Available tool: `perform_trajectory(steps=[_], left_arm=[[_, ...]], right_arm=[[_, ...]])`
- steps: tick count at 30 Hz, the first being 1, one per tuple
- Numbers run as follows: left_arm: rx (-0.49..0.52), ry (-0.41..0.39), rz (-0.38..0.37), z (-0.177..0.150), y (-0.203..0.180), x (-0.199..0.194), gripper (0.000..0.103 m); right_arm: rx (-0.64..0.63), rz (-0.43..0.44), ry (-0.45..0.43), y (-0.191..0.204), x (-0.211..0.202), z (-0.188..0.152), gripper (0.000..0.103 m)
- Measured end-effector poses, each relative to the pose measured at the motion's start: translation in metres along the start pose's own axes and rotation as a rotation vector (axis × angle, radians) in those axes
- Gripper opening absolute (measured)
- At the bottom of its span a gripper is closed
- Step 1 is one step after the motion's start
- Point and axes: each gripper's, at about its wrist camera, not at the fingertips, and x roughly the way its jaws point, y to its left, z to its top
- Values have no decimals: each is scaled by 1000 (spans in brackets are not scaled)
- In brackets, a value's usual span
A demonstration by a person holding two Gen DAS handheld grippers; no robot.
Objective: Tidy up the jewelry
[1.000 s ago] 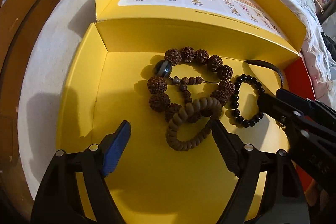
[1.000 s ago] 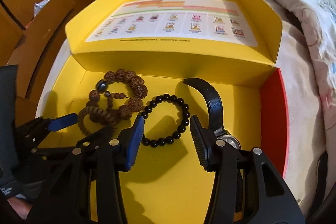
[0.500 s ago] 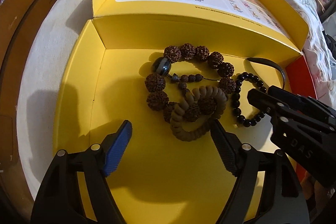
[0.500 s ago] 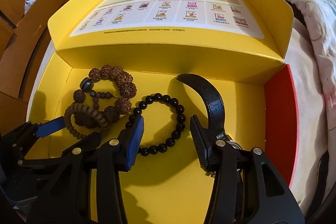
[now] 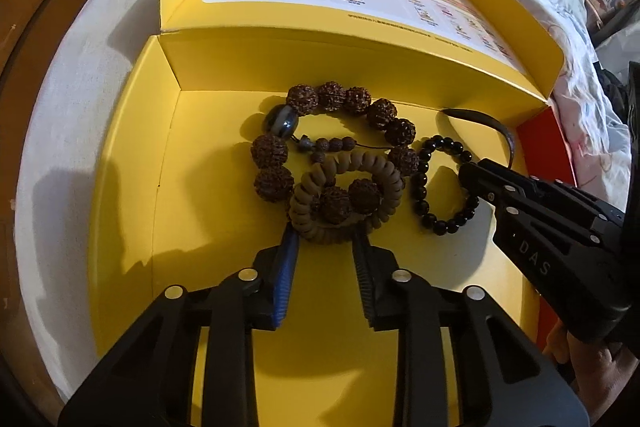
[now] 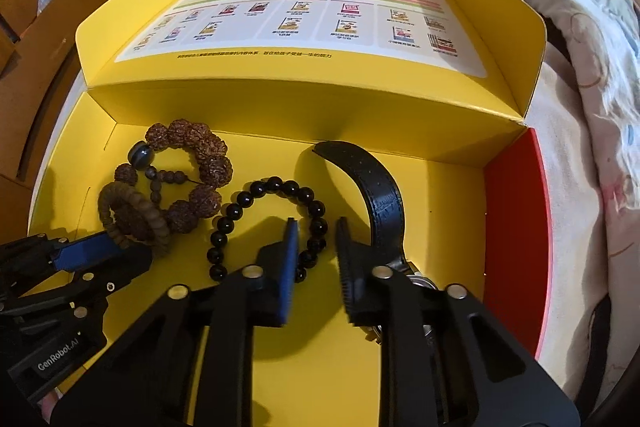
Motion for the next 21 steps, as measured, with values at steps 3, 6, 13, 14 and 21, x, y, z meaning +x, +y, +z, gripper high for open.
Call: perform_trajectory(steps=[3,6,13,14,21], left_arm=[[-6,-7,-17,2,3,0,24],[-8,-21,-14,0,6,-6,16],[-9,-60,-8,1,7,-22,11],[-9,-63,-7,1,7,-23,11],[-5,-80,-3,4,4,-29,11]], right_arm=[[-6,14,0,-1,-1,-1,12],[-14,15,-15,0,-4,1,11],[-17,19,-32,-1,-13,1,11],[-20,19,-35,-1,-15,1,11],[-25,31,-75,2,-39,1,11]])
